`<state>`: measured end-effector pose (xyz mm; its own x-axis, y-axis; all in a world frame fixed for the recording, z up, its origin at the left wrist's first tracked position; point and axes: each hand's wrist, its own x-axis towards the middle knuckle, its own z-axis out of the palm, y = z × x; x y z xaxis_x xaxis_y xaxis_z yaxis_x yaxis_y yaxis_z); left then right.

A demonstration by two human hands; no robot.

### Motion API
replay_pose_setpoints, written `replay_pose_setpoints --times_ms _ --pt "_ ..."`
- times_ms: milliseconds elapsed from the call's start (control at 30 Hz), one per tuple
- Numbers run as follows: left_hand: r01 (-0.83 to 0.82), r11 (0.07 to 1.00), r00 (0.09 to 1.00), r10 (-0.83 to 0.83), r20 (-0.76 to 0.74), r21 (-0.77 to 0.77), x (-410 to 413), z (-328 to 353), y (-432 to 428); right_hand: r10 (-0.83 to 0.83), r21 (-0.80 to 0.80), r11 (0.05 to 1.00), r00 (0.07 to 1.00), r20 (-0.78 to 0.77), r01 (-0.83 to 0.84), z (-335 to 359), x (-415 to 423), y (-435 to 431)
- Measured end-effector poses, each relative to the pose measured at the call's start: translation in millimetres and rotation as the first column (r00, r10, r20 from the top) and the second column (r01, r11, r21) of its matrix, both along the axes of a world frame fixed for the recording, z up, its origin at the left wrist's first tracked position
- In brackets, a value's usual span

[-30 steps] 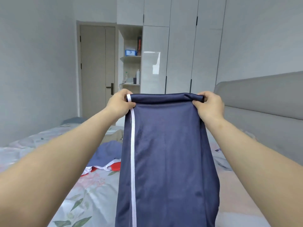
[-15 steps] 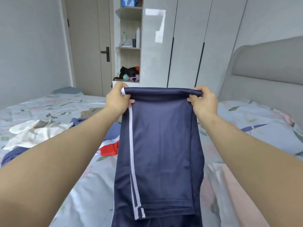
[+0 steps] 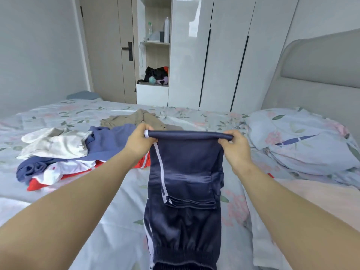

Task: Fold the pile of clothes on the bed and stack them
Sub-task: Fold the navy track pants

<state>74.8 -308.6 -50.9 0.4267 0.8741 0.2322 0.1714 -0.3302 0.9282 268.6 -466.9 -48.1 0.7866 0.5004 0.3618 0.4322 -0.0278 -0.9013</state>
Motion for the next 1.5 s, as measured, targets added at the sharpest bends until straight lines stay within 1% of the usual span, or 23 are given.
replay_pose_setpoints --times_ms 100,233,300,433,567,633,667,700,733,767,800,833,867,900,967,1000,1067,1133,1233,1300,1367,1433,1500 --pt "0.031 0.995 1.0 -0.03 0.006 -0.099 -22 -14 -29 -0.002 -0.064 0.998 1.0 -0.022 0.001 -19 -21 -32" --pt "0.083 0.959 0.993 -0.057 0.103 -0.273 -55 -33 -79 0.022 -0.17 0.985 0.996 -0.088 -0.037 -48 -54 -79" --pt "0.089 0.94 0.992 -0.053 0.118 -0.328 -70 -45 -102 0.017 -0.195 0.98 0.993 -0.119 -0.04 -65 -69 -100" --pt "0.034 0.915 0.996 0.001 0.087 -0.401 -94 -74 -134 0.035 -0.173 0.982 0.976 -0.213 -0.073 -91 -96 -136" --pt "0.014 0.889 1.0 -0.025 -0.017 -0.457 -113 -102 -155 0.009 -0.243 0.967 0.96 -0.278 -0.079 -109 -113 -163" --pt "-0.04 0.907 0.988 -0.028 -0.154 -0.419 -117 -110 -158 -0.026 -0.277 0.958 0.939 -0.342 -0.074 -113 -119 -173" --pt "-0.071 0.934 0.954 -0.039 -0.299 -0.35 -117 -110 -159 -0.064 -0.298 0.953 0.926 -0.371 -0.054 -115 -121 -175" --pt "-0.086 0.969 0.869 -0.041 -0.493 -0.233 -116 -108 -160 -0.11 -0.323 0.946 0.92 -0.377 -0.02 -116 -122 -176" --pt "-0.076 0.993 0.749 0.0 -0.662 -0.086 -113 -104 -163 -0.159 -0.367 0.93 0.922 -0.353 0.02 -116 -122 -175" --pt "-0.061 0.996 0.662 0.088 -0.744 0.063 -109 -103 -166 -0.202 -0.423 0.904 0.933 -0.298 0.061 -115 -123 -171" --pt "-0.042 0.981 0.635 0.171 -0.753 0.188 -103 -105 -167 -0.224 -0.478 0.873 0.95 -0.216 0.098 -114 -124 -165" --pt "-0.026 0.966 0.66 0.21 -0.721 0.258 -96 -107 -168 -0.218 -0.524 0.842 0.969 -0.114 0.128 -114 -126 -157" --pt "-0.012 0.961 0.7 0.206 -0.684 0.277 -90 -109 -169 -0.177 -0.566 0.815 0.983 -0.043 0.122 -116 -129 -150" --pt "0.02 0.97 0.715 0.156 -0.681 0.244 -83 -113 -170 -0.113 -0.62 0.78 0.994 -0.002 0.087 -120 -131 -141" --pt "0.058 0.993 0.676 0.035 -0.736 0.101 -72 -132 -167 -0.018 -0.719 0.694 0.998 -0.054 -0.026 -131 -136 -127" --pt "0.065 0.997 0.647 -0.003 -0.762 0.051 -70 -143 -166 -0.011 -0.753 0.655 0.995 -0.096 -0.065 -139 -138 -122" --pt "0.066 0.996 0.618 0.0 -0.786 0.052 -71 -164 -165 -0.018 -0.814 0.58 0.998 -0.067 -0.044 -158 -141 -116" --pt "0.063 0.992 0.631 0.044 -0.774 0.107 -73 -174 -164 -0.022 -0.826 0.563 1.0 0.016 0.025 -169 -142 -113" --pt "0.037 0.983 0.667 0.108 -0.737 0.177 -73 -178 -165 -0.022 -0.801 0.597 0.999 0.033 0.04 -176 -141 -112" --pt "0.022 0.984 0.723 0.106 -0.683 0.176 -72 -180 -166 -0.028 -0.771 0.635 0.999 0.032 0.043 -179 -140 -113" --pt "0.0 0.997 0.838 0.039 -0.545 0.071 -72 -182 -163 -0.055 -0.71 0.703 0.998 0.014 0.049 -181 -139 -115" --pt "-0.008 0.987 0.958 -0.039 -0.285 -0.161 -74 -179 -159 -0.106 -0.605 0.793 0.994 -0.024 0.07 -183 -138 -117" --pt "0.047 0.898 0.998 -0.064 -0.023 -0.437 -75 -173 -158 -0.155 -0.47 0.88 0.975 -0.162 0.061 -184 -135 -117"
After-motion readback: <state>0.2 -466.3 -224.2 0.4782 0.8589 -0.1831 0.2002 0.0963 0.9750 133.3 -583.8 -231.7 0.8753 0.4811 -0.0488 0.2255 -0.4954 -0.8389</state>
